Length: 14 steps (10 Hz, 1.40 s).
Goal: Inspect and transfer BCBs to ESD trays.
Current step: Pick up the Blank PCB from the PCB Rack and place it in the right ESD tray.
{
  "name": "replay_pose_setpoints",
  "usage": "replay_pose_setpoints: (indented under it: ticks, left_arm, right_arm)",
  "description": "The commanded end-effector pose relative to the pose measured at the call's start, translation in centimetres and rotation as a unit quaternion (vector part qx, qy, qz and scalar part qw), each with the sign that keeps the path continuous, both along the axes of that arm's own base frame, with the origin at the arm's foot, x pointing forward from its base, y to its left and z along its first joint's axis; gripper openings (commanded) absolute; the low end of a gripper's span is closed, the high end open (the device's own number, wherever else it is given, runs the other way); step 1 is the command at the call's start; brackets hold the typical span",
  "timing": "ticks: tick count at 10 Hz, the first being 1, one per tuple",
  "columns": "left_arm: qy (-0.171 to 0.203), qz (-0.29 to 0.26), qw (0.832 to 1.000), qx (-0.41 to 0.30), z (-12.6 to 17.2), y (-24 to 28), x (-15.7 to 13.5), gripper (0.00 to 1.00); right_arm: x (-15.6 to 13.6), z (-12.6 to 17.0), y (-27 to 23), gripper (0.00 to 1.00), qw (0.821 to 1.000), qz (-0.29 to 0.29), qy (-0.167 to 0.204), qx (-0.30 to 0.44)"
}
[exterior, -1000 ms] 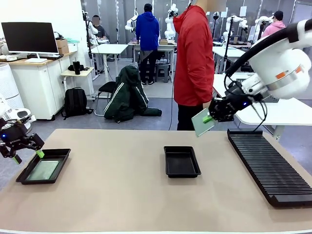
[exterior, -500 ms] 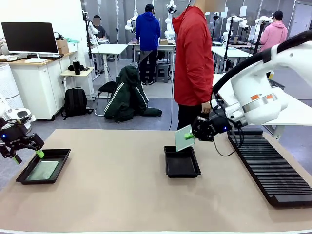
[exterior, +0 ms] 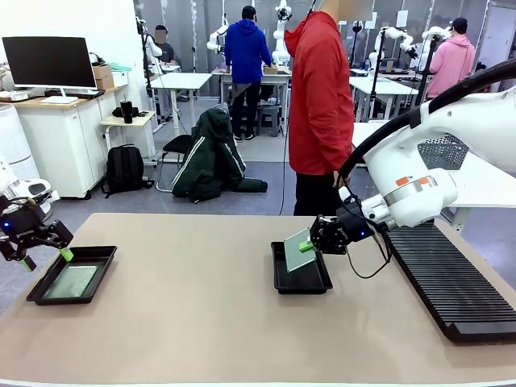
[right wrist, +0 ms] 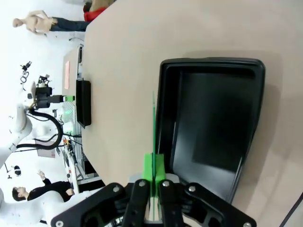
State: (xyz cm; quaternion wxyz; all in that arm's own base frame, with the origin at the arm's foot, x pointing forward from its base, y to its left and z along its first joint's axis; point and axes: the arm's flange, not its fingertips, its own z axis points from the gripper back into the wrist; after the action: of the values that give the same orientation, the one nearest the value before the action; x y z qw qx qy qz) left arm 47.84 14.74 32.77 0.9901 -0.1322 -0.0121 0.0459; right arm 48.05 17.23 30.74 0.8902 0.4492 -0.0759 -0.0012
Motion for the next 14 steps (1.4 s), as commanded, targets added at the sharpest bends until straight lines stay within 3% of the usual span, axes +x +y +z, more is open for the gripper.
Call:
replay_pose_setpoints:
  ticks: [1, 12, 14]
  left_arm:
    - [-0.004, -0.001, 1.0, -0.003, -0.1, 0.0, 0.0, 1.0]
    - [-0.004, -0.001, 1.0, -0.003, -0.1, 0.0, 0.0, 1.0]
    - [-0.004, -0.001, 1.0, -0.003, -0.1, 0.0, 0.0, 1.0]
  right_arm:
    - [0.1, -1.1, 1.3, 0.03, 1.0, -0.021, -0.018, 0.0]
    - [0.4, -3.9, 2.3, 0.03, 0.998, -0.028, 0.028, -0.056]
    - [0.2, -4.0, 1.7, 0.03, 0.999, -0.021, 0.015, -0.037]
